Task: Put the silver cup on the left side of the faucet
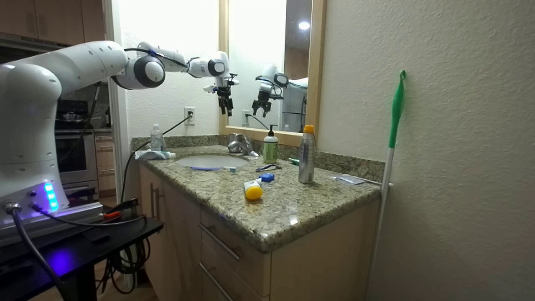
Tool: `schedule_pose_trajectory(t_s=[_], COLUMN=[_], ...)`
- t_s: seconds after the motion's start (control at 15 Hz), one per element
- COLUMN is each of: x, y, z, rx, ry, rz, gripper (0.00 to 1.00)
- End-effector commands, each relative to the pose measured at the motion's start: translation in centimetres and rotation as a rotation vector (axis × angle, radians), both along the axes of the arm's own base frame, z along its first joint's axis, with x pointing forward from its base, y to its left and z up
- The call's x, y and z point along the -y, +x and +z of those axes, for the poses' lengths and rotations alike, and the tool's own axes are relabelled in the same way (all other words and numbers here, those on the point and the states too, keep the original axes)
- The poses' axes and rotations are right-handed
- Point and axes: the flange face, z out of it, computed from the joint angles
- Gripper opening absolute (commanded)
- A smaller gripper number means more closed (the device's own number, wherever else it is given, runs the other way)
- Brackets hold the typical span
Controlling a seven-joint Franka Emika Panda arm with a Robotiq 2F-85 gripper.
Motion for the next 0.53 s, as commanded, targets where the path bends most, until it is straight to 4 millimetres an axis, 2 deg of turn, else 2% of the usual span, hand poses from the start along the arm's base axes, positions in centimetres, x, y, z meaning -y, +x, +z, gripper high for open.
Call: schedule_pose_trajectory(t_s=[0.0, 0.13, 0.33, 0.4, 0.47], x=[-2.2, -4.7, -8.5, -7.2, -8.3], y=[-1.6, -2.4, -4.0, -3.2, -3.7], z=[6.5, 11.4, 16.7, 14.5, 16.1], rx=[0.052, 0.129, 0.218, 0.186, 0.206], ry=[0.023, -0.033, -0.072, -0.050, -0.057], rz=[0.088, 0.200, 0.348, 0.267, 0.300], gripper=[1.00, 1.00, 1.00, 1.00, 1.00])
